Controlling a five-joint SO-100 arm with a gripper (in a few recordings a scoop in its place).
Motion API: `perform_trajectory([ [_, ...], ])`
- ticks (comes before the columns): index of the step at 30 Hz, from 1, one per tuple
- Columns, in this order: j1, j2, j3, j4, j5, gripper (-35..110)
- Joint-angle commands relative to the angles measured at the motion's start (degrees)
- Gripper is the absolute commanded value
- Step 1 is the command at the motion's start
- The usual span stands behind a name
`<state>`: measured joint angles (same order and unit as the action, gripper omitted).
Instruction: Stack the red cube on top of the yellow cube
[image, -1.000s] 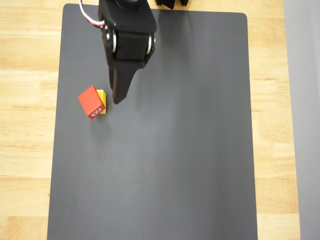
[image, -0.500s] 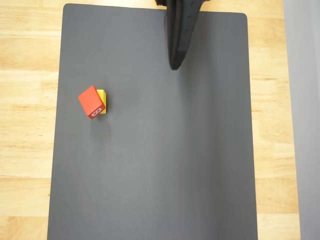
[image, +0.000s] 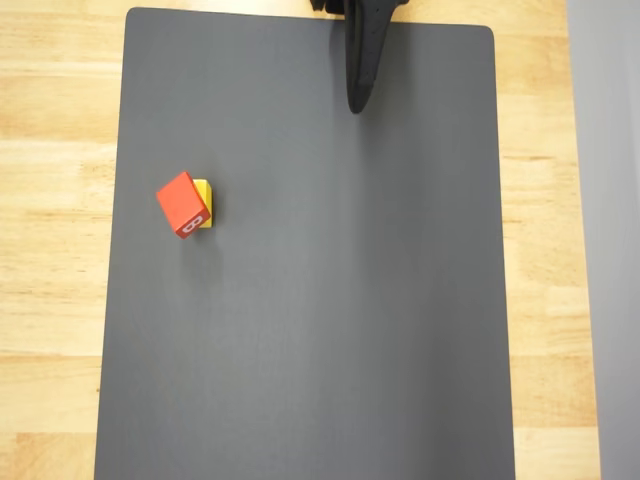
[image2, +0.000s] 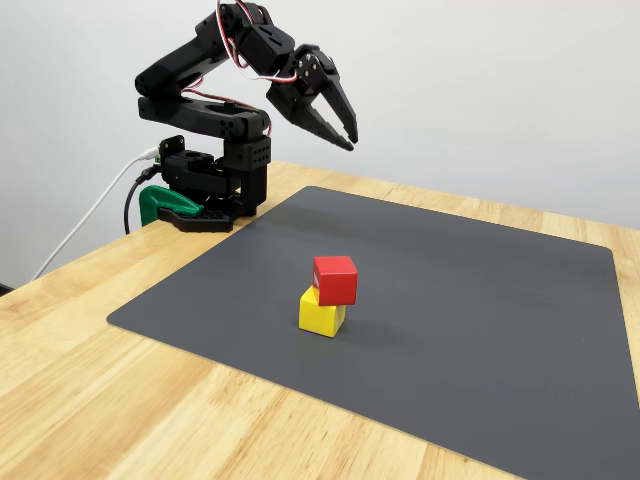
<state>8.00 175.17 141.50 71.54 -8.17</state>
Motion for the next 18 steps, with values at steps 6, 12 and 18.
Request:
perform_trajectory([
  [6, 1.67, 4.92, 5.71, 2.29, -0.97, 0],
  [12, 2.81, 4.92, 8.17, 2.46, -0.53, 0],
  [18, 3.43, 4.92, 8.17, 2.46, 0.26, 0],
])
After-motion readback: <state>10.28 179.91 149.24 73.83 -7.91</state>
